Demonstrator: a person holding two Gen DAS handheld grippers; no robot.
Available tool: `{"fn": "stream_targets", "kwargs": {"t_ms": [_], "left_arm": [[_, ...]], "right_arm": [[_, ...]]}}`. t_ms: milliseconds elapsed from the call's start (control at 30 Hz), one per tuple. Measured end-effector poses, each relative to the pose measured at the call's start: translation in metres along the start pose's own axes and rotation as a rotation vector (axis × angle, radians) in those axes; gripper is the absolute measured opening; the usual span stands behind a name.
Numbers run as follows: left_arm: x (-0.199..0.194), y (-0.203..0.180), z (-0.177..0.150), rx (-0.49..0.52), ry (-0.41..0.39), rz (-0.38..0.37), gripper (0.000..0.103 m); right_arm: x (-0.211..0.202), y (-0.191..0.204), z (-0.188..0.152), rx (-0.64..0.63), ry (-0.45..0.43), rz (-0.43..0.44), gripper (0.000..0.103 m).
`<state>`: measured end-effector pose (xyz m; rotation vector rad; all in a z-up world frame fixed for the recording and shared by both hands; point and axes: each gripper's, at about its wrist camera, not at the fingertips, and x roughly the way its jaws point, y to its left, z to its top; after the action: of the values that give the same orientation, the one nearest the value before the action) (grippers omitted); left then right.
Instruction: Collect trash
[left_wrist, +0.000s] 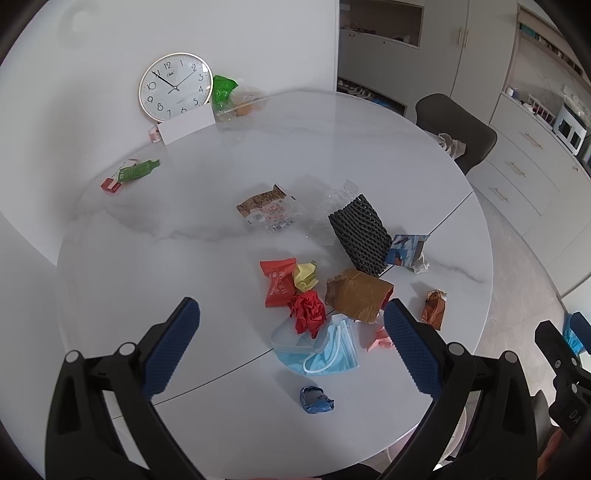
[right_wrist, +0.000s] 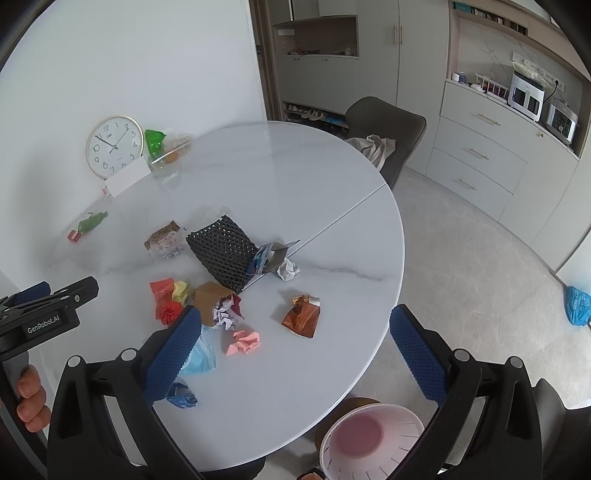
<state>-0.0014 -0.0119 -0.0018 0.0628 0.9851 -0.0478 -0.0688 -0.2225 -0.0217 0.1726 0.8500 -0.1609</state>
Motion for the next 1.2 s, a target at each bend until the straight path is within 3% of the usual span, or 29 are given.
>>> {"fn": "stream_targets", "kwargs": {"t_ms": [1200], "left_arm": [[0.0037, -0.0037, -0.0019, 0.001, 0.010, -0.006, 0.095]], "right_arm": [[0.0036, 0.0066, 0.0017, -0.019, 0.015, -0.004, 0.101]]}}
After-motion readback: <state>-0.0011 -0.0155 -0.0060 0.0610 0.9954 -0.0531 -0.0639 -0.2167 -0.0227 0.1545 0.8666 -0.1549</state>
